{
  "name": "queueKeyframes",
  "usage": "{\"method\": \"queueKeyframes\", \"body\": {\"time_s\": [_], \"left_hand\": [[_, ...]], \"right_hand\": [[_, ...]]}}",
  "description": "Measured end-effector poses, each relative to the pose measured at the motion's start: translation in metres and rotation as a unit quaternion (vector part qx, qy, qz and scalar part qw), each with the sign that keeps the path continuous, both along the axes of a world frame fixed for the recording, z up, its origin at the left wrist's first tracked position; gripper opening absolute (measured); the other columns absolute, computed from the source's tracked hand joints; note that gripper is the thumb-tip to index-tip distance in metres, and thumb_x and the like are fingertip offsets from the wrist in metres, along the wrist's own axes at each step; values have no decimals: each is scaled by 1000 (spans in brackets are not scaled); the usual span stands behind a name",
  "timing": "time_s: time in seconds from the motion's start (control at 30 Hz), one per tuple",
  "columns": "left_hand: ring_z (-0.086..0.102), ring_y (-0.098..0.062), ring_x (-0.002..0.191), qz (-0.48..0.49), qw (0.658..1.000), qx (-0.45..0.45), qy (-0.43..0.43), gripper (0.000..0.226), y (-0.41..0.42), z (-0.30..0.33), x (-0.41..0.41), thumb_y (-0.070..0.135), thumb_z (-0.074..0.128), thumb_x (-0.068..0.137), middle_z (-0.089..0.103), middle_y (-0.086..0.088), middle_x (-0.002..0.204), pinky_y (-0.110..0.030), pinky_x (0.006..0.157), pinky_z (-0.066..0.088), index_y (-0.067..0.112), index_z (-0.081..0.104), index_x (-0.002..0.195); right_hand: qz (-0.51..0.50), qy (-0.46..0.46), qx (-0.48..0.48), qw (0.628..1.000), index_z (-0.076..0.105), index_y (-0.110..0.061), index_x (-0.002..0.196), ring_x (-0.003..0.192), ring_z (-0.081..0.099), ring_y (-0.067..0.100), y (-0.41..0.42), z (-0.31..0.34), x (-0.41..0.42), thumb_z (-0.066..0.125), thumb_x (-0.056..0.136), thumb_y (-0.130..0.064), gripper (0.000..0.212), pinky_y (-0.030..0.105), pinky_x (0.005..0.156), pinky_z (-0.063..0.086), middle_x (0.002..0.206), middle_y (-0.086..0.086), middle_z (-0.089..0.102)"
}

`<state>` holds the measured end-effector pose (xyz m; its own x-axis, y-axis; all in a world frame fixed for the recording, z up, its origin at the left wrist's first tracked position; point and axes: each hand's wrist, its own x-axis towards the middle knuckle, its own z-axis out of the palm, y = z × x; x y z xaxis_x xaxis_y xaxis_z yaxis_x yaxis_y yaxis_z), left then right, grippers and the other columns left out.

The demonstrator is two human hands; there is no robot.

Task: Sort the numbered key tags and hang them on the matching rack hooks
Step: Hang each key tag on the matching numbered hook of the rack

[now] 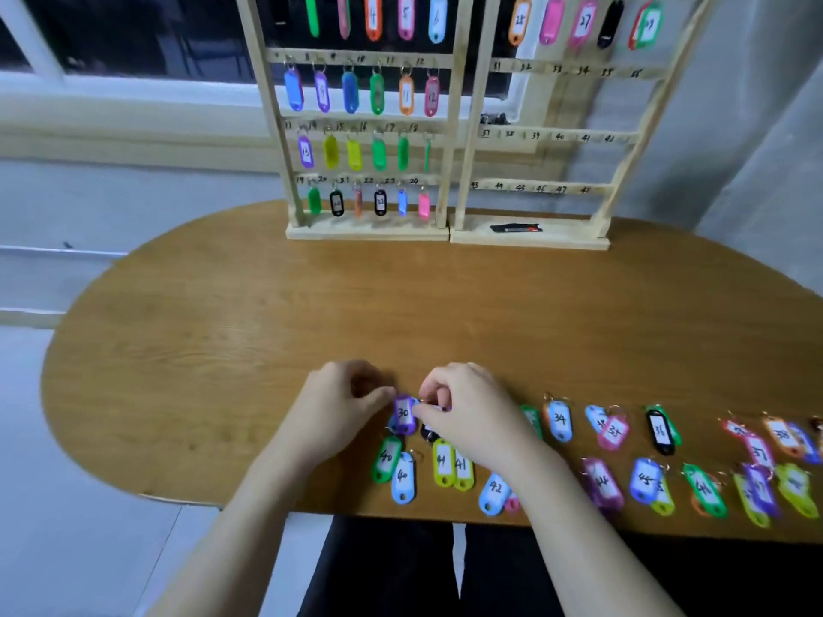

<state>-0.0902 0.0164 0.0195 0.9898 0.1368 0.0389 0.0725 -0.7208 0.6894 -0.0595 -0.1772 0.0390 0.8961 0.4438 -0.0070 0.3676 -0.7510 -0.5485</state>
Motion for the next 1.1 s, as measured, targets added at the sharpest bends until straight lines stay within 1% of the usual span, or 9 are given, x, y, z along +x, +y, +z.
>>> {"method": "queueKeyframes", "body": {"time_s": [0.17, 0.3, 0.47, 0.57, 0.63, 0.7, 0.8, 0.93, 1.1], "left_hand": [[64, -4, 80, -40, 999, -6, -17, 8, 4, -9, 15, 29, 80, 81, 71, 14, 83, -27, 77, 49, 28, 74, 87], [61, -3, 80, -59, 997, -20, -54, 13, 9, -16, 22, 24, 77, 85, 67, 17, 79, -27, 78, 45, 29, 68, 76], [64, -6, 73, 16, 975, -193, -111, 16, 22, -13, 19, 15, 67, 96, 71, 10, 78, -20, 72, 46, 22, 64, 82], [61, -7, 66, 45, 947, -294, -121, 13, 29, -9, 17, 12, 63, 98, 70, 5, 73, -18, 66, 46, 11, 64, 85], [57, -4, 62, 59, 932, -338, -121, 12, 32, -8, 17, 9, 62, 99, 67, 6, 68, -14, 62, 44, 3, 62, 88], [55, -2, 60, 64, 924, -357, -120, 12, 32, -7, 18, 8, 61, 99, 64, 8, 67, -12, 61, 43, 0, 61, 89], [55, -2, 58, 55, 924, -362, -112, 12, 31, -8, 16, 7, 61, 99, 64, 6, 67, -12, 60, 43, -1, 60, 90], [56, -6, 60, 50, 925, -360, -112, 11, 32, -10, 16, 8, 62, 99, 64, 4, 68, -16, 61, 44, 3, 60, 89], [53, -4, 59, 52, 927, -351, -120, 12, 30, -9, 14, 8, 60, 100, 63, 7, 65, -13, 61, 42, 2, 61, 89]], "right_hand": [[-13, -18, -22, 1000, 68, -29, 99, 94, 46, 13, 10, -6, 0, 64, 95, -40, 12, 27, 84, 34, 79, -14, 47], [-38, -36, -23, 998, 68, -28, 98, 91, 45, 12, 15, -2, -1, 64, 95, -40, 12, 28, 88, 36, 76, -15, 45], [-72, -37, -60, 995, 59, -34, 89, 86, 39, 9, 21, 9, -6, 65, 90, -54, 21, 30, 92, 35, 75, -17, 42], [-102, -10, -147, 984, 54, -33, 80, 99, 46, 11, 28, 10, -9, 61, 84, -71, 39, 32, 100, 34, 86, -16, 51], [-119, 4, -182, 976, 58, -31, 79, 109, 50, 14, 37, 9, -11, 58, 83, -76, 45, 35, 105, 33, 92, -14, 57], [-129, -1, -199, 972, 63, -29, 82, 109, 52, 16, 45, 8, -12, 56, 84, -77, 48, 36, 103, 33, 93, -12, 61], [-146, -24, -200, 969, 68, -29, 91, 105, 53, 17, 54, 9, -9, 57, 87, -73, 46, 36, 98, 34, 97, -10, 65], [-139, -2, -181, 974, 70, -27, 103, 112, 53, 18, 61, 7, -2, 62, 92, -58, 34, 36, 101, 34, 107, -7, 65], [-113, -8, -168, 979, 65, -25, 98, 107, 52, 18, 69, 5, 2, 58, 94, -38, 16, 35, 99, 35, 102, -7, 63]]}}
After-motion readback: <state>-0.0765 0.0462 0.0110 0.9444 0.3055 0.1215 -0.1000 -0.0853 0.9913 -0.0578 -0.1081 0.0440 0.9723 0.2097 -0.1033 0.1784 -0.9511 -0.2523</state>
